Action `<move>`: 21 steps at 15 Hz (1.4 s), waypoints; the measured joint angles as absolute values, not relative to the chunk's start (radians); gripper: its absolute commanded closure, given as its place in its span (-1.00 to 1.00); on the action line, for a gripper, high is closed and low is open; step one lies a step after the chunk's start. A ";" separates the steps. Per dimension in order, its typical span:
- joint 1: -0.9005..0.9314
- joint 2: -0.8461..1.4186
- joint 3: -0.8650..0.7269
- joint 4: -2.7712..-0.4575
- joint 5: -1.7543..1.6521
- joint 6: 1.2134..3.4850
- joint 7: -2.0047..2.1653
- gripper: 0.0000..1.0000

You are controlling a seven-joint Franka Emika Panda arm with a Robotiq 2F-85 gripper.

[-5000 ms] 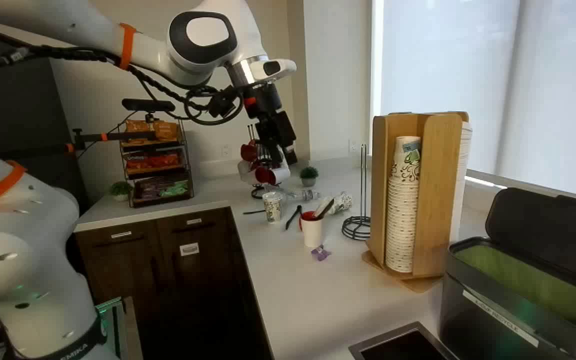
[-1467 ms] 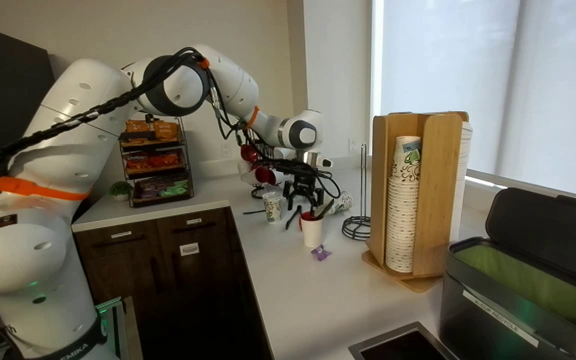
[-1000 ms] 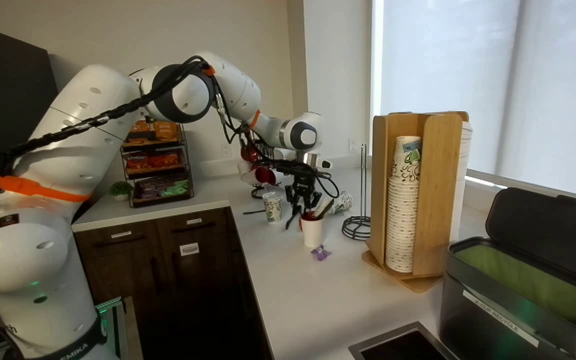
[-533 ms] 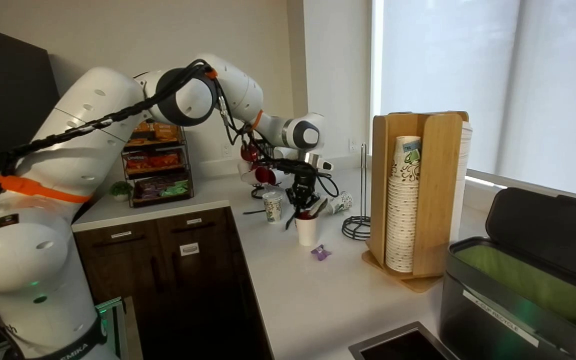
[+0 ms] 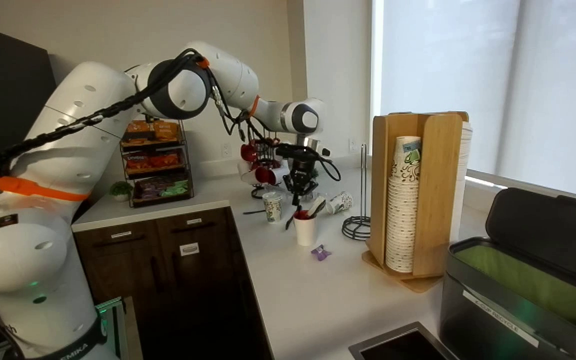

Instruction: Remove the black spoon from the mug and put it inside the paper cup on the left

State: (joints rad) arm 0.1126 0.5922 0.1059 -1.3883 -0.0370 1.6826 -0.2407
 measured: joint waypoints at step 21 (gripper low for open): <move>0.099 0.475 0.187 -1.352 -0.028 1.680 -0.609 0.97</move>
